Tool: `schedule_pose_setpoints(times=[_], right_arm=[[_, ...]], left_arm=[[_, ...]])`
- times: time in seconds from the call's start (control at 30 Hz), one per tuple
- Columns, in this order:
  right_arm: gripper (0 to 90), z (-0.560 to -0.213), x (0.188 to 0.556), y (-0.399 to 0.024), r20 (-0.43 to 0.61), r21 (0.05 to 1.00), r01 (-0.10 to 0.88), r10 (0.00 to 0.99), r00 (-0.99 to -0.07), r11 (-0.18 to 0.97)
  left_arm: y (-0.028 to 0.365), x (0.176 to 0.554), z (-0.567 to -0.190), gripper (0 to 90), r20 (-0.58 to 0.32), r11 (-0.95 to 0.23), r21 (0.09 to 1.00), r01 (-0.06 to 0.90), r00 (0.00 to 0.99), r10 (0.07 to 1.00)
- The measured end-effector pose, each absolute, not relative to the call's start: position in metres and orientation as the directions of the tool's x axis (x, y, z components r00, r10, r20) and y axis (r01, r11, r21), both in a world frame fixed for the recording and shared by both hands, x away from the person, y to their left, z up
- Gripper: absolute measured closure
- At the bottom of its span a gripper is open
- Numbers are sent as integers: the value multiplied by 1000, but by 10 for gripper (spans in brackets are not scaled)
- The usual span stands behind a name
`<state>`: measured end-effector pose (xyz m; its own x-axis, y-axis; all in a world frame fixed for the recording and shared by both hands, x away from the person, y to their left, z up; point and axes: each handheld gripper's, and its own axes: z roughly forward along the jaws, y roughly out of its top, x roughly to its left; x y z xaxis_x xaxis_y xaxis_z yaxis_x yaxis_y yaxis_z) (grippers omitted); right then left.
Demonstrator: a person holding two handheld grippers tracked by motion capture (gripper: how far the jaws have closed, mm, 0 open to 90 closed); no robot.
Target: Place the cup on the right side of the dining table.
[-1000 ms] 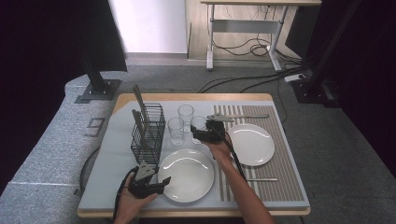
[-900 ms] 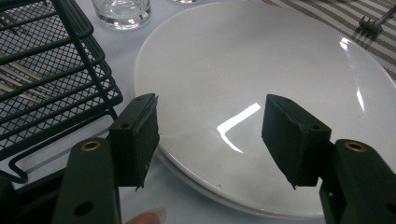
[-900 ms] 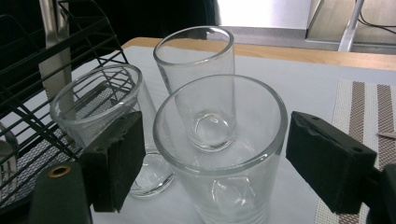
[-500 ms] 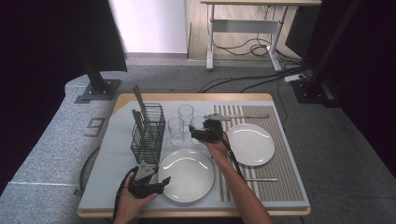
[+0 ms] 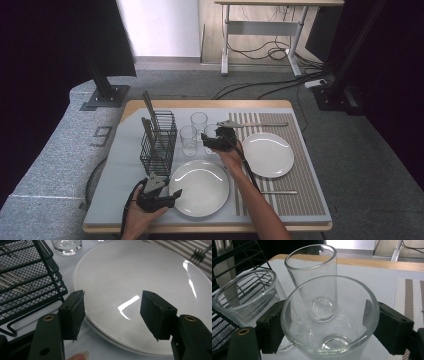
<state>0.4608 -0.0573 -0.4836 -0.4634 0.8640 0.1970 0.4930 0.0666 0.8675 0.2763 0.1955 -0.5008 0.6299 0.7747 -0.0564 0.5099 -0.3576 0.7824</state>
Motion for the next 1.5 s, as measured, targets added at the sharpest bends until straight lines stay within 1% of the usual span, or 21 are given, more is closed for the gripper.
schedule_pose_setpoints(times=[0.47, 0.63, 0.97, 1.5], right_arm=[[213, -487, 464, -53, 200, 863, 501, 867, -457, 66], [228, -489, 466, -50, 182, 857, 509, 875, -449, 83], [260, -489, 465, -47, 126, 864, 488, 885, -448, 123], [274, -488, 464, -47, 101, 865, 480, 884, -456, 149]], left_arm=[[195, 276, -501, 364, -56, -358, 782, 511, 629, 775], [196, 276, -501, 364, -56, -358, 782, 511, 629, 776], [195, 276, -502, 364, -55, -361, 781, 510, 632, 773], [195, 276, -501, 364, -55, -361, 781, 509, 632, 773]])
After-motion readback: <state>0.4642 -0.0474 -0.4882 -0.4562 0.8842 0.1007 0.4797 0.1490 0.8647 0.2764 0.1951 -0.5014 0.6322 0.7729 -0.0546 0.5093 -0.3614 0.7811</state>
